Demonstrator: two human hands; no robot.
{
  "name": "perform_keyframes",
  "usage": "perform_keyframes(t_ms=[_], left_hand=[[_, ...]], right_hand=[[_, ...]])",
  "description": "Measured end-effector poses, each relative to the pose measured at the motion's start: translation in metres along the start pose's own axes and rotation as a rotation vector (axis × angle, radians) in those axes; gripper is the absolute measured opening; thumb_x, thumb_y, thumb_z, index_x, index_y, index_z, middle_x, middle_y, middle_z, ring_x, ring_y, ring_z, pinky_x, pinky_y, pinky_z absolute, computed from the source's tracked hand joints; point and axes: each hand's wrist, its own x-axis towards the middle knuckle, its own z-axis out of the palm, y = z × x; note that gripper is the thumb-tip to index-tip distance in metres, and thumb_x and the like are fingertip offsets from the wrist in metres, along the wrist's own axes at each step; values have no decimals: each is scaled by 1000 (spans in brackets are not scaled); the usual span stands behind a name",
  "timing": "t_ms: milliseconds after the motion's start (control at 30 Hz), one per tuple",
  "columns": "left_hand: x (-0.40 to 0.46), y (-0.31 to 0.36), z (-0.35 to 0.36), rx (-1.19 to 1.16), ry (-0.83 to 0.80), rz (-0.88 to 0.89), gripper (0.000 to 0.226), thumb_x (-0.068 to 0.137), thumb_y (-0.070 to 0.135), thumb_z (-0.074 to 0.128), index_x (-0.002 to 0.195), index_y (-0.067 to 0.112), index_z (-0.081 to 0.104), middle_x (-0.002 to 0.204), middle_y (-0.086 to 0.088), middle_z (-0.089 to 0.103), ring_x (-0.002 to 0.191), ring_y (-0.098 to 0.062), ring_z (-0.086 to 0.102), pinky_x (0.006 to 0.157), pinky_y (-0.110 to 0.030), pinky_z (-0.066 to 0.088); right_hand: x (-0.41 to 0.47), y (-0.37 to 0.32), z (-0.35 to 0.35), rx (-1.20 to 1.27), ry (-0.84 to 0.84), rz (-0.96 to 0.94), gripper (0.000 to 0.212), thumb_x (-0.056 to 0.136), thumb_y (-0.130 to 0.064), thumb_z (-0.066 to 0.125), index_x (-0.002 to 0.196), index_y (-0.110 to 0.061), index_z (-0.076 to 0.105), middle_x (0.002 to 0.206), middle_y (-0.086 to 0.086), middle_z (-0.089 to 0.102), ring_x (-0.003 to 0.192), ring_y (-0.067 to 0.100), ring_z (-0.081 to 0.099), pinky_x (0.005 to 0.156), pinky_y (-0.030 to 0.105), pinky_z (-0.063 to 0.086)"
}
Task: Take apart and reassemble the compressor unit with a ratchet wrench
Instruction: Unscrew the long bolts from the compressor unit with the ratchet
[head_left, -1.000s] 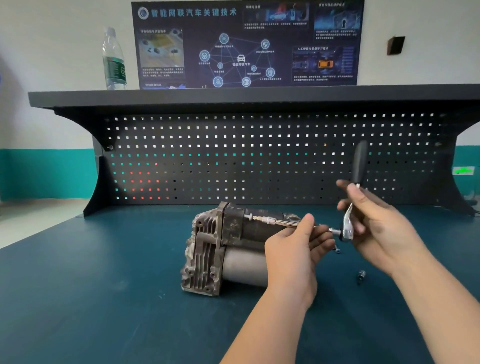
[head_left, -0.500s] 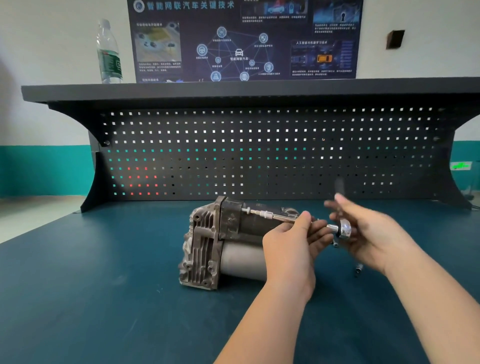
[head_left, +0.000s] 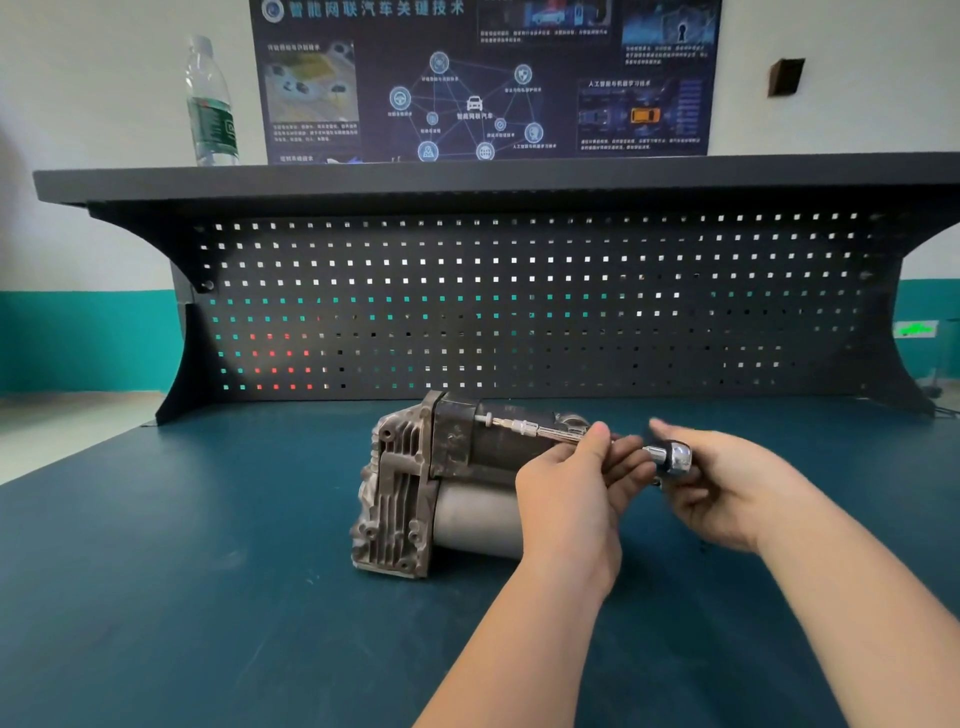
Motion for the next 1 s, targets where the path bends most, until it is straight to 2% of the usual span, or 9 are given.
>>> perform_keyframes(t_ms=[133,233,333,433,533,633,767,867,1000], left_hand=[[0,1,0,8,-19,6,17,90,8,60,77,-3,59,56,-9,65,48,-16,62,49,-20,52],[1,2,0,24,-27,10,18,91,8,59,76,-3,59,55,-7,64,48,-14,62,50,-20,52],[1,1,0,14,-8,3,17,93,5,54,78,-4,57,54,-8,64,45,-16,62,48,-21,52],[1,1,0,0,3,-3,15,93,2,52,81,-6,55,53,-9,64,44,-17,61,47,-21,52],[1,0,0,-15,-1,-4,15,93,2,51,80,-5,55,53,-10,65,44,-16,61,47,-21,53],[-1,0,0,-14,-9,-2,16,92,3,53,79,-5,57,54,-10,65,45,-16,62,48,-21,53],[-1,3,0,-11,-13,-4,19,90,11,60,77,-3,60,56,-10,65,48,-16,62,48,-20,52],[-2,3,1,-9,-7,-5,20,93,8,55,77,-3,58,55,-9,64,45,-15,61,48,-20,52],[-2,2,2,-29,12,-8,20,93,4,52,76,-5,57,52,-10,64,42,-16,60,45,-20,52]], right_hand=[[-6,-18,-1,-39,-116,-447,15,83,-28,62,82,-17,72,59,-4,61,31,2,34,32,10,25],[-15,-26,-5,-54,-312,-566,17,74,-30,62,81,-24,76,65,-3,63,34,3,37,36,11,28],[-11,-22,-7,-91,-207,-450,18,76,-31,63,81,-18,75,63,-3,63,33,3,36,35,11,26],[-2,-6,-4,-129,-6,-139,15,87,-26,62,84,-11,64,56,-3,61,31,2,34,31,10,23],[1,4,-2,-116,-19,63,15,92,-24,56,81,-14,58,47,-1,55,31,2,34,29,9,21],[2,-6,-3,-87,-22,-193,20,88,-29,61,83,-11,67,54,-3,59,41,6,37,33,12,26],[-9,-21,-6,3,-280,-510,18,75,-31,62,82,-24,77,64,-5,63,36,4,36,39,13,34],[-10,-21,-8,-15,-306,-475,18,74,-32,62,82,-24,77,64,-5,63,36,4,37,40,13,34],[0,-6,-6,-118,-29,-189,19,87,-29,63,83,-12,69,56,-5,62,37,4,36,34,12,27]])
